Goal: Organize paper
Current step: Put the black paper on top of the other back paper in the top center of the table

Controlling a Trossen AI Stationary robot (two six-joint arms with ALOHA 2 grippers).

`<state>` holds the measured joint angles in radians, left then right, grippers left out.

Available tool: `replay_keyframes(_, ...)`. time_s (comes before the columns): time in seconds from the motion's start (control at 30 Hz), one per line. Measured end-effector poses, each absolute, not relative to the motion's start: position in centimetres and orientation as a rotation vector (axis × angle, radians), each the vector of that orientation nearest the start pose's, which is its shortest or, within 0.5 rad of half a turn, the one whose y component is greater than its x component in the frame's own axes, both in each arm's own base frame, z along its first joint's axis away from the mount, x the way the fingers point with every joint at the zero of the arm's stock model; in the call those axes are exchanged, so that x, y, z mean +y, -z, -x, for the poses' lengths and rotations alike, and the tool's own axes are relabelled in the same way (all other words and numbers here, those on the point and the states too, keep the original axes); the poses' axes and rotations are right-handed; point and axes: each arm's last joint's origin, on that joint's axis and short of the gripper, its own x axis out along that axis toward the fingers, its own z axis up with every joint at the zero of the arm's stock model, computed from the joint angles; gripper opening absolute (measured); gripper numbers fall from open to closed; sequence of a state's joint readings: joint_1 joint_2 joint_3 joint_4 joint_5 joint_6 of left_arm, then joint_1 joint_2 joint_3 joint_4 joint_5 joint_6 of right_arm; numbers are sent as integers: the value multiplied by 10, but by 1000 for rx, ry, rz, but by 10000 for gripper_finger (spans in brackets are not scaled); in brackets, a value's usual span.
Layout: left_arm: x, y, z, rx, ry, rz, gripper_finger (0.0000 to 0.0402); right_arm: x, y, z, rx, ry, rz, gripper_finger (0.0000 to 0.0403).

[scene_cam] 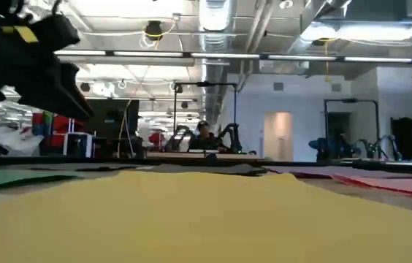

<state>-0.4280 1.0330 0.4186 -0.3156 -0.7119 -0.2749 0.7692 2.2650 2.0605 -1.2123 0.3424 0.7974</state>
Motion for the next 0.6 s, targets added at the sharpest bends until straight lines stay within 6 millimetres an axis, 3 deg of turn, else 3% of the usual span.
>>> replay_keyframes(0.6,-19,-112,-191,1025,-509,-384,167,305,-222,-338,1223,129,87,160)
